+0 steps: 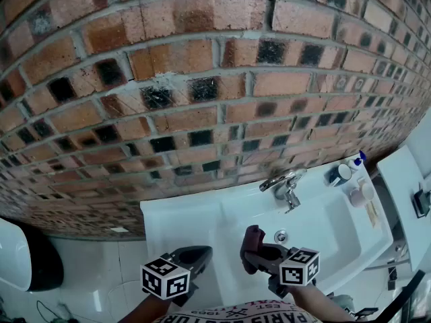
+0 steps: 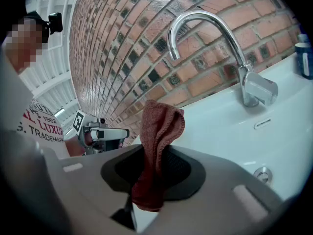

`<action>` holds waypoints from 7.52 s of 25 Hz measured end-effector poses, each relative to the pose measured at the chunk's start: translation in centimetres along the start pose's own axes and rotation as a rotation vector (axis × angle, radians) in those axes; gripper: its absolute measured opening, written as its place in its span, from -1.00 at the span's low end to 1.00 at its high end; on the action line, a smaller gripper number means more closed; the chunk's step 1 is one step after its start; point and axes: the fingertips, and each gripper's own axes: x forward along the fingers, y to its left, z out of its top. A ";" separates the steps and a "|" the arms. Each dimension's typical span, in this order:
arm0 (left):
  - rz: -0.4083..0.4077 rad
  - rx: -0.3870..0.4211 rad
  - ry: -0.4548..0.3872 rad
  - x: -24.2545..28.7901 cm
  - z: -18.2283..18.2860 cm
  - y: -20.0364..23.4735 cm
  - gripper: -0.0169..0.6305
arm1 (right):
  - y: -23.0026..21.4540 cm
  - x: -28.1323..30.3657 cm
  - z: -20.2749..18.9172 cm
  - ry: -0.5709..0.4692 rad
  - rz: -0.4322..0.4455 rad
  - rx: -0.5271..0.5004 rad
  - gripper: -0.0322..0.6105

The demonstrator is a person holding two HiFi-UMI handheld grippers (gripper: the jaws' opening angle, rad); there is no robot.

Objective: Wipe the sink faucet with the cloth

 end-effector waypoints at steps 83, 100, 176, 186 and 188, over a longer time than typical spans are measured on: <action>0.054 0.075 0.086 3.4 -0.2 -2.8 -0.93 | -17.3 -9.6 16.6 -0.218 -0.424 -0.208 -0.61; 0.054 0.066 0.064 2.6 -0.2 -3.0 -0.93 | -13.5 -11.5 17.1 -0.249 -0.415 -0.312 -0.61; 0.000 0.023 -0.164 -3.3 2.2 -2.9 -0.93 | -5.4 -3.8 15.5 0.134 -0.466 -0.590 -0.62; 0.011 0.041 -0.138 -4.0 1.6 -4.5 -0.93 | 3.3 -3.8 6.7 0.101 -0.103 -0.441 -0.62; 0.012 0.045 -0.133 -4.5 1.1 -5.4 -0.93 | 4.9 -3.8 4.6 0.119 -0.051 -0.416 -0.62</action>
